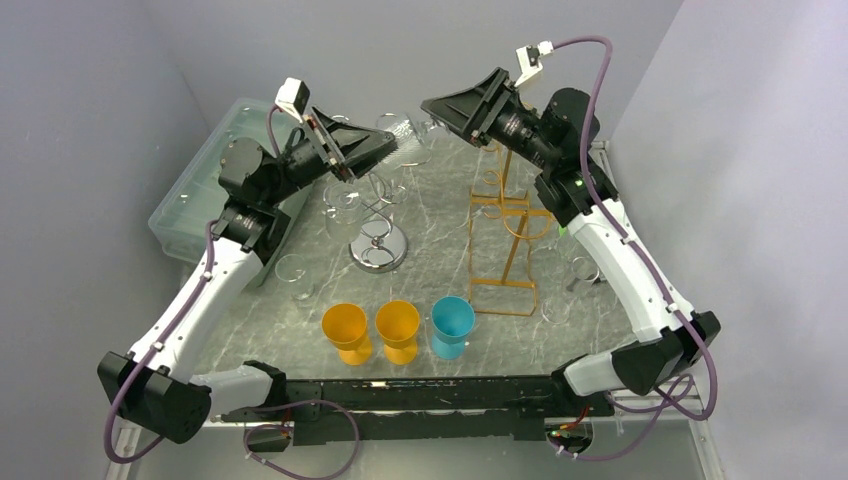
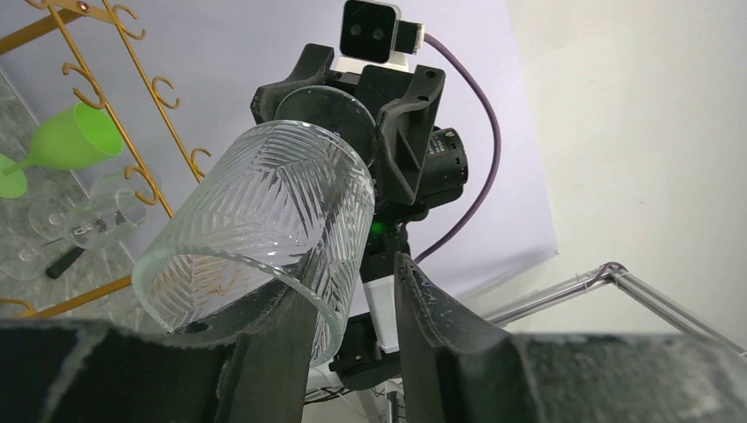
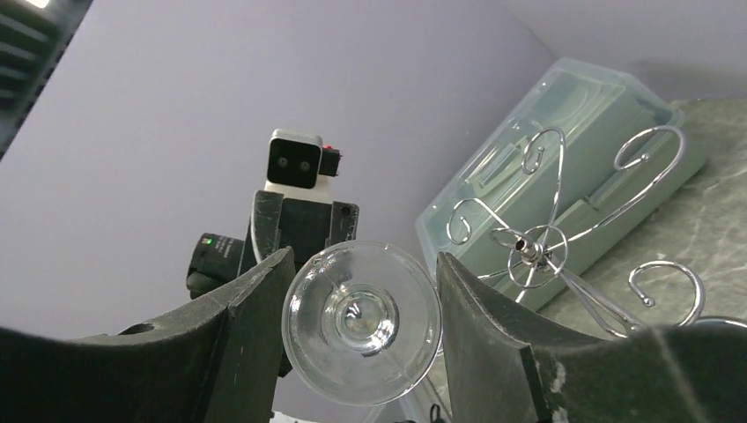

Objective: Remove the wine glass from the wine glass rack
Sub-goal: Place the wine glass at the center of the board.

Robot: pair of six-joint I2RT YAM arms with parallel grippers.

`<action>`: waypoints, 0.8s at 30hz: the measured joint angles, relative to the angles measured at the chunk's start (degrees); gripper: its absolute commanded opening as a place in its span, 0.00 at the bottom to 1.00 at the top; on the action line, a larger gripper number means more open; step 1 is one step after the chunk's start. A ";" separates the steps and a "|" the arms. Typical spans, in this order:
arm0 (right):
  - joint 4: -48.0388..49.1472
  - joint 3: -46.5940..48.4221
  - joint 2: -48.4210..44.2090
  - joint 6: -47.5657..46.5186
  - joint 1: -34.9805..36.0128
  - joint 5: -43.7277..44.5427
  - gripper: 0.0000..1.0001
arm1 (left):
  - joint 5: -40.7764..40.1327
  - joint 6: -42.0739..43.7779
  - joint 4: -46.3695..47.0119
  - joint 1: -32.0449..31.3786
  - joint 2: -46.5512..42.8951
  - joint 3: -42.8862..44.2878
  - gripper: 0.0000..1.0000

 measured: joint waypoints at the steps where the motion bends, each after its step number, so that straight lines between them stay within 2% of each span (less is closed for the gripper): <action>1: 1.62 -1.11 -0.07 0.79 -0.11 -0.20 0.24 | -0.02 -0.22 0.13 0.00 0.00 -0.15 0.36; 7: 7.30 -4.79 -0.98 3.23 -0.15 -0.33 0.25 | -0.15 -0.52 0.00 -0.02 -0.37 -0.39 0.20; 9: 8.41 -5.92 -1.77 3.76 -0.15 -0.35 0.27 | -0.04 -0.33 -0.26 -0.02 -0.79 -0.39 0.14; 11: 8.83 -6.56 -2.40 4.20 -0.13 -0.66 0.30 | 0.02 -0.02 -0.39 -0.04 -1.36 -0.37 0.00; 12: 8.87 -6.93 -2.73 4.46 -0.09 -0.87 0.33 | 0.11 0.04 -0.46 -0.09 -1.57 -0.37 0.00; 14: 9.18 -7.67 -3.52 4.66 0.13 -1.42 0.45 | 0.46 0.50 -0.98 -0.13 -2.29 -0.15 0.00; 18: 9.20 -8.68 -4.90 4.24 0.48 -1.86 0.77 | 1.11 3.02 -4.31 -0.42 -3.21 1.27 0.00; 20: 8.90 -9.18 -5.42 2.82 0.46 -1.51 0.89 | 1.03 5.60 -7.56 -0.44 -3.74 2.60 0.00; 22: 8.57 -9.40 -5.99 1.27 0.26 -1.03 0.97 | 0.74 8.50 -12.04 -0.24 -4.57 3.69 0.00; 24: 7.76 -9.40 -6.69 -0.44 0.15 -0.20 0.99 | 0.02 12.00 -17.51 -0.02 -5.49 5.01 0.00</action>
